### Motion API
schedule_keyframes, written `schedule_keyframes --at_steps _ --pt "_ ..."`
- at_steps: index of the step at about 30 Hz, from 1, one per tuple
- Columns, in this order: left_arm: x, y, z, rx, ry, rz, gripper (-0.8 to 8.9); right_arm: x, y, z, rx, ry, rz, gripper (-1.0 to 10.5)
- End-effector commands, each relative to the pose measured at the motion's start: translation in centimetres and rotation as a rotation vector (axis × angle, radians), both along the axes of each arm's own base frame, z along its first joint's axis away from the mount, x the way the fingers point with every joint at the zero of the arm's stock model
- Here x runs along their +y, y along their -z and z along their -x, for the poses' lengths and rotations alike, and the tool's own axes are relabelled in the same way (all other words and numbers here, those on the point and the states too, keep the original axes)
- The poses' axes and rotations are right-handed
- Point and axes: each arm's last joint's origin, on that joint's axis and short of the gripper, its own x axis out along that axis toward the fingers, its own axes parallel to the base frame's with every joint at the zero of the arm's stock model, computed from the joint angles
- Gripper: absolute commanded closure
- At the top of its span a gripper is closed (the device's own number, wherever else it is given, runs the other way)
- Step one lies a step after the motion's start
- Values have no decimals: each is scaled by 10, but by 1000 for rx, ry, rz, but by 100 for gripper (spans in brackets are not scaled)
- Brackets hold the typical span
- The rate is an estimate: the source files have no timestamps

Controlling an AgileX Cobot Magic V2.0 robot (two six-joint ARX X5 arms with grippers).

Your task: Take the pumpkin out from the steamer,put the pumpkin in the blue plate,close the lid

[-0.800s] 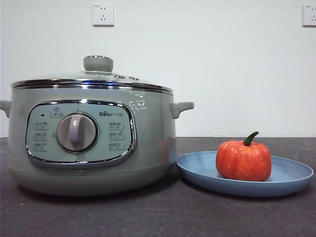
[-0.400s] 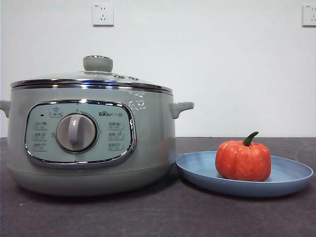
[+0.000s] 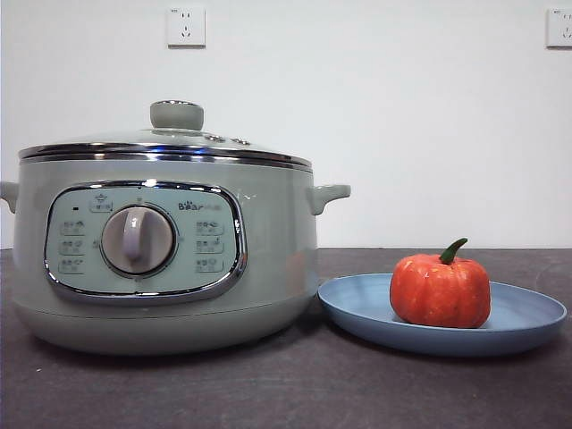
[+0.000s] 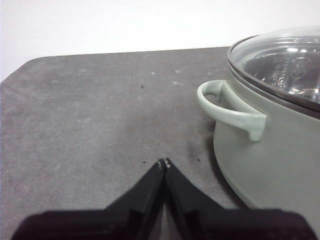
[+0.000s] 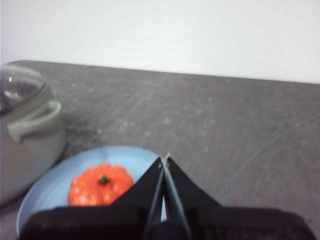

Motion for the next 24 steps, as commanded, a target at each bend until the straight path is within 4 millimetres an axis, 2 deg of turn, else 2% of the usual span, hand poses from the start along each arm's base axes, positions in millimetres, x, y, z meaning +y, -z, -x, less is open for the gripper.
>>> schedule_keyframes --at_steps 1,7,24 --pt "0 5 -1 13 -1 9 817 0 18 -1 21 1 9 963" --pt "0 5 -1 13 0 10 816 -1 38 -1 61 29 5 963" --pt "0 5 -1 12 0 9 816 -2 38 0 69 59 -49 963"
